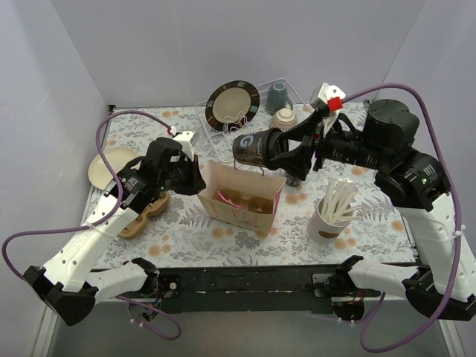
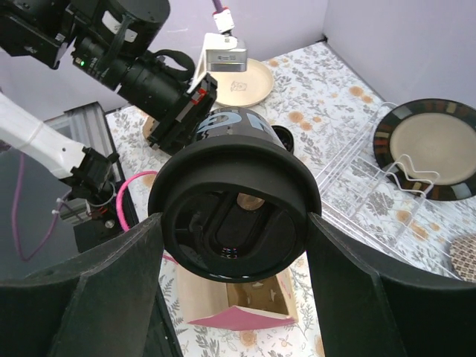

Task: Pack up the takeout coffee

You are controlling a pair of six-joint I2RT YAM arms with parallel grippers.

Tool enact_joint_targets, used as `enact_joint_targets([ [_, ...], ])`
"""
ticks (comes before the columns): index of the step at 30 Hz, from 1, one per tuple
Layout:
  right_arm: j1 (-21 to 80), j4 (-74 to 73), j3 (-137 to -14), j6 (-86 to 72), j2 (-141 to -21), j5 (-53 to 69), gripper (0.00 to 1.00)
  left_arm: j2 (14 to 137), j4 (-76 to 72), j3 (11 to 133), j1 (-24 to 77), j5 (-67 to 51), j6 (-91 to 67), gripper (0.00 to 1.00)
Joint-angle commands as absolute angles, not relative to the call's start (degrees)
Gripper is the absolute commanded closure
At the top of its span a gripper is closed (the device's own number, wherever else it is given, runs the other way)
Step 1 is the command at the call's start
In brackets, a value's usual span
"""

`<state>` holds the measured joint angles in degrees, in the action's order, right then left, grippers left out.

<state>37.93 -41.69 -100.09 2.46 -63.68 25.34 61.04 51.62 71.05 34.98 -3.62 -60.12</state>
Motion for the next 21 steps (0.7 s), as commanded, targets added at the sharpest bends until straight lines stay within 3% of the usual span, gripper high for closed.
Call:
enact_joint_targets([
  [1,38.14,-38.59,-100.99,3.69,-66.09,32.24,0.47,62.66,53.52,74.52,34.72,-2.20,-63.27,1.00],
  [7,38.50,-36.38,-100.45,3.51,-66.00,32.08,0.46,63.90,55.37,76.82,34.72,-3.78,-67.15,1.00],
  [14,39.55,-49.37,-102.92,9.49,-69.70,30.59,0.46,62.67,51.51,75.41,34.72,-4.48,-68.64,1.00],
  [17,42.62,-54.03,-104.31,11.24,-71.10,27.43,0.47,64.06,52.03,77.59,34.72,-4.83,-71.45,1.00],
  [21,50.52,-60.98,-108.36,12.39,-74.35,13.23,0.48,63.90,54.31,78.58,34.72,-3.70,-74.88,1.00],
])
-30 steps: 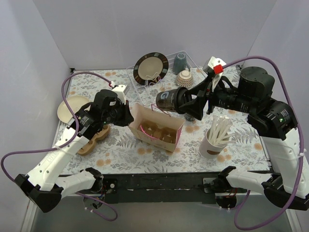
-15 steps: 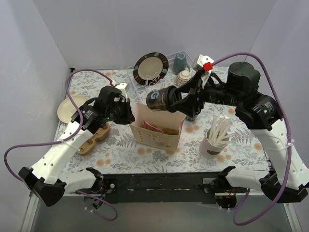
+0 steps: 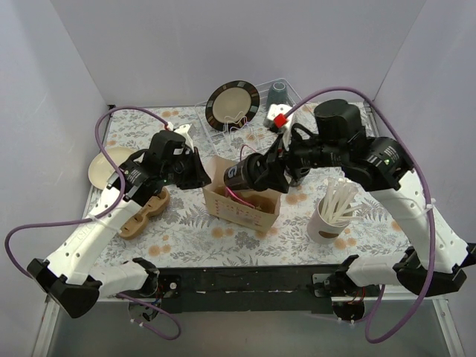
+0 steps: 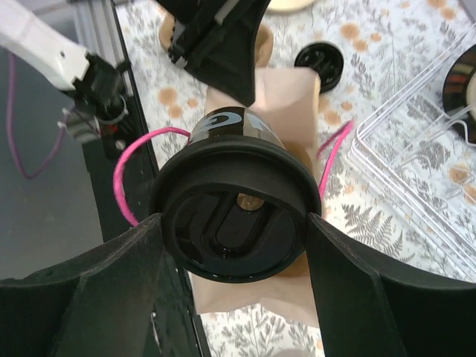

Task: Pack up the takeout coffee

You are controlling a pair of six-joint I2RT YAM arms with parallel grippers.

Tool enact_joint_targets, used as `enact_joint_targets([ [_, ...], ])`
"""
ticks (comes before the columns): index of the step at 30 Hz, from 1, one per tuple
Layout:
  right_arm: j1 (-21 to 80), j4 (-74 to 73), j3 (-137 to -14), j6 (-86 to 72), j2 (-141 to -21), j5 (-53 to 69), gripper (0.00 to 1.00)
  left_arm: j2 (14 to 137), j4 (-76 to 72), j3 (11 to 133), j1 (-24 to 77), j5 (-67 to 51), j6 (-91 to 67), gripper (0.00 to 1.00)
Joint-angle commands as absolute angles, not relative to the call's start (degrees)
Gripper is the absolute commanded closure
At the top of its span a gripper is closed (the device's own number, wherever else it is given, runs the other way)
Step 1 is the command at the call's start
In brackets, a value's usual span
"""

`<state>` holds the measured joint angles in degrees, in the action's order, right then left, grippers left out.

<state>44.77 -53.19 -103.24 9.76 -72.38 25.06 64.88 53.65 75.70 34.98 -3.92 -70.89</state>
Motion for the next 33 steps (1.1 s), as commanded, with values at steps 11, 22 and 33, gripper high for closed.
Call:
enact_joint_targets([
  [11,60.21,-60.91,-107.40,11.42,-78.66,-1.74,0.50,63.19,56.95,78.13,34.72,-1.23,-74.36,0.60],
  [22,60.21,-59.77,-106.70,24.33,-81.82,-4.83,0.50,62.68,43.91,76.30,34.72,-6.76,-68.75,0.97],
  [33,60.82,-53.01,-93.72,25.40,-79.02,-6.59,0.51,54.06,32.08,61.53,34.80,-10.37,-69.33,1.00],
])
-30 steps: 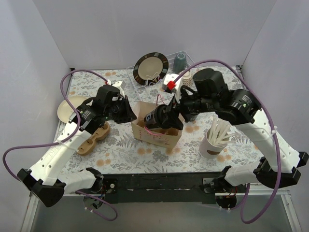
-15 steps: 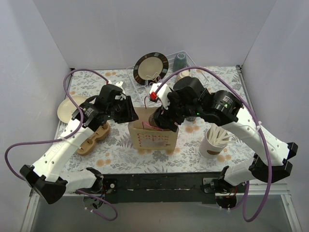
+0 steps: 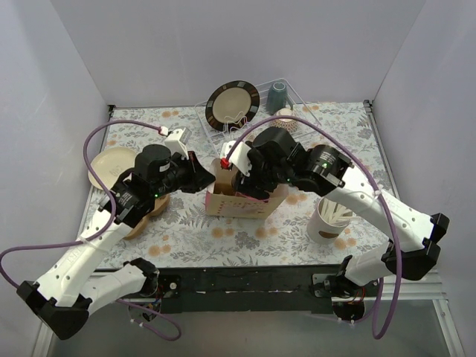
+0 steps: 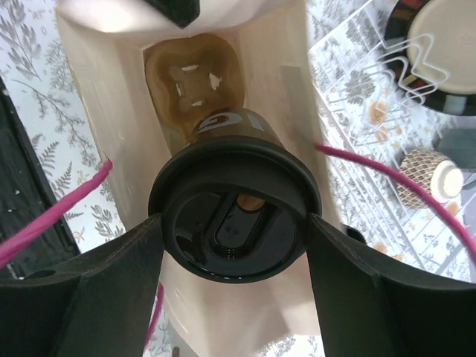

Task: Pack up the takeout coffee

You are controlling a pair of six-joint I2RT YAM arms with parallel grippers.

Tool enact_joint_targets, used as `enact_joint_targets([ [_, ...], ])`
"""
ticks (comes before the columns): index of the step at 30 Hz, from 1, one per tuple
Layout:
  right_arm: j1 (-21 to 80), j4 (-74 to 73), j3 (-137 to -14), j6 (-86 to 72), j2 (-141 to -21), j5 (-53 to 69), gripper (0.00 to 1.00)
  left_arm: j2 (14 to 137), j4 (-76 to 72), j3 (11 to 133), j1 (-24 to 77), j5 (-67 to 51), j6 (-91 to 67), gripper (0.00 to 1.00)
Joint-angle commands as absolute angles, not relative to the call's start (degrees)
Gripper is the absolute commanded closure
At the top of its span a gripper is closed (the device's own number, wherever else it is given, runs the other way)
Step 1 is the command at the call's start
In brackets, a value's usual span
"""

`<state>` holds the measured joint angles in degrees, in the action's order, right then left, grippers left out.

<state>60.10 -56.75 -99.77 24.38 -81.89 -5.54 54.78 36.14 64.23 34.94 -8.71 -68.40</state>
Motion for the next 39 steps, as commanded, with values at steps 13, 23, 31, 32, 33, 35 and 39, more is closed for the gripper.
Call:
enact_joint_targets([
  [13,63.98,-48.78,-84.55,24.43,-73.83,-7.21,0.53,55.10,35.59,64.50,34.80,-5.63,-55.33,0.52],
  [23,64.25,-47.90,-84.11,25.05,-73.83,-6.59,0.53,57.13,35.77,65.39,34.80,-22.23,-41.76,0.43],
  [31,64.25,-47.02,-82.18,27.07,-72.86,-6.42,0.54,60.11,29.45,64.51,34.80,-20.74,-35.78,0.68],
  [32,64.25,-47.20,-82.09,27.42,-72.86,-6.33,0.54,61.25,28.92,64.95,34.80,-21.70,-34.99,0.74],
  [33,64.25,-47.37,-82.09,27.68,-73.04,-6.33,0.54,62.04,28.83,65.47,34.80,-22.40,-33.41,0.82],
  [35,64.25,-47.64,-82.09,27.68,-73.12,-5.80,0.54,63.62,29.61,66.97,34.80,-23.99,-32.79,0.89],
  [39,64.25,-47.28,-81.48,27.16,-72.60,-5.45,0.54,63.20,29.97,66.80,34.80,-26.02,-32.17,0.81],
])
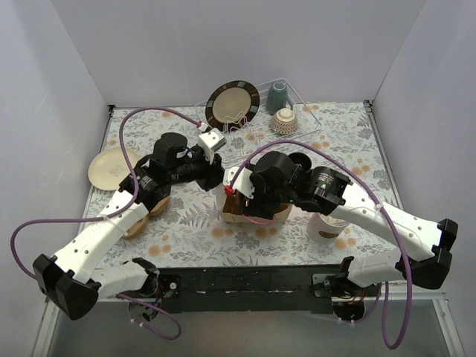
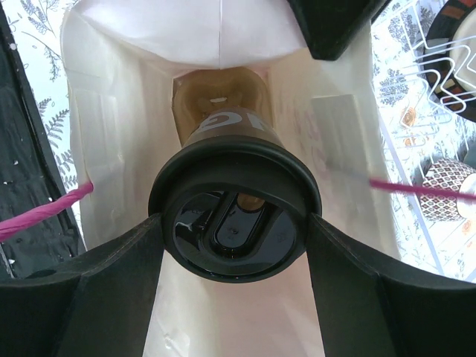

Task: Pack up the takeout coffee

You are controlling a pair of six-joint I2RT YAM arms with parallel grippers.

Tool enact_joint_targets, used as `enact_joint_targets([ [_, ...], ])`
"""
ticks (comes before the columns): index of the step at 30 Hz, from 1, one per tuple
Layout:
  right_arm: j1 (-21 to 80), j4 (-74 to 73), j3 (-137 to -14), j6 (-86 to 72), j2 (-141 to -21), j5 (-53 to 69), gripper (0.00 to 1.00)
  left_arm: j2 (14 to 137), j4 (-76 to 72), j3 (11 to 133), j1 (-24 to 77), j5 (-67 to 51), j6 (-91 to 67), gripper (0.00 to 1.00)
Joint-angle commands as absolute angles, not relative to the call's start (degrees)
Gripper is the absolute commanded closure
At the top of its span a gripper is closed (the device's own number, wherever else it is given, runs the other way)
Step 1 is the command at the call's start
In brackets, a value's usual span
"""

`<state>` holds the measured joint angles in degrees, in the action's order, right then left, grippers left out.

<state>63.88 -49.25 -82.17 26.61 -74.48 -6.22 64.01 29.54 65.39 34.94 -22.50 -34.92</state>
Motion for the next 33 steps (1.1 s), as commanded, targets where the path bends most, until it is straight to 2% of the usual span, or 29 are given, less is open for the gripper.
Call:
enact_joint_targets([
  [1,64.25,-47.29,-81.30,27.07,-72.51,-5.62,0.54,62.93,30.14,66.88,34.80,-25.32,-32.69,0.62],
  [3,64.34,-47.55,-81.39,27.07,-72.33,-5.97,0.54,62.14,31.28,67.24,34.80,-23.22,-33.92,0.48],
  [5,64.25,-47.46,-81.39,26.72,-71.90,-6.59,0.54,61.44,33.03,67.67,34.80,-21.80,-36.89,0.45],
  [10,64.34,-46.67,-80.25,25.93,-71.11,-7.65,0.55,57.85,38.93,68.21,34.80,-15.58,-44.63,0.41],
  [17,64.86,-46.14,-79.72,25.40,-71.37,-8.17,0.56,56.86,41.40,65.83,34.80,-15.64,-53.87,0.42],
  [21,65.13,-45.62,-80.24,25.31,-71.89,-9.05,0.57,58.97,41.92,66.80,34.80,-16.35,-55.19,0.50],
  [23,65.30,-45.18,-80.42,25.49,-72.33,-9.75,0.57,59.33,41.31,66.19,34.80,-17.04,-55.46,0.57],
  [24,65.30,-44.91,-80.51,25.84,-72.33,-9.93,0.57,59.33,40.79,65.83,34.80,-17.66,-55.11,0.63],
  [25,65.48,-44.74,-80.86,26.80,-72.60,-10.11,0.56,59.15,40.09,65.48,34.80,-18.10,-54.59,0.82],
  [28,65.39,-44.21,-81.82,29.25,-73.47,-12.56,0.55,57.57,36.75,63.72,34.80,-15.83,-52.83,0.98],
  [33,65.39,-43.16,-81.74,35.23,-73.65,-14.41,0.54,53.88,26.82,59.78,34.80,-10.11,-45.45,1.00],
])
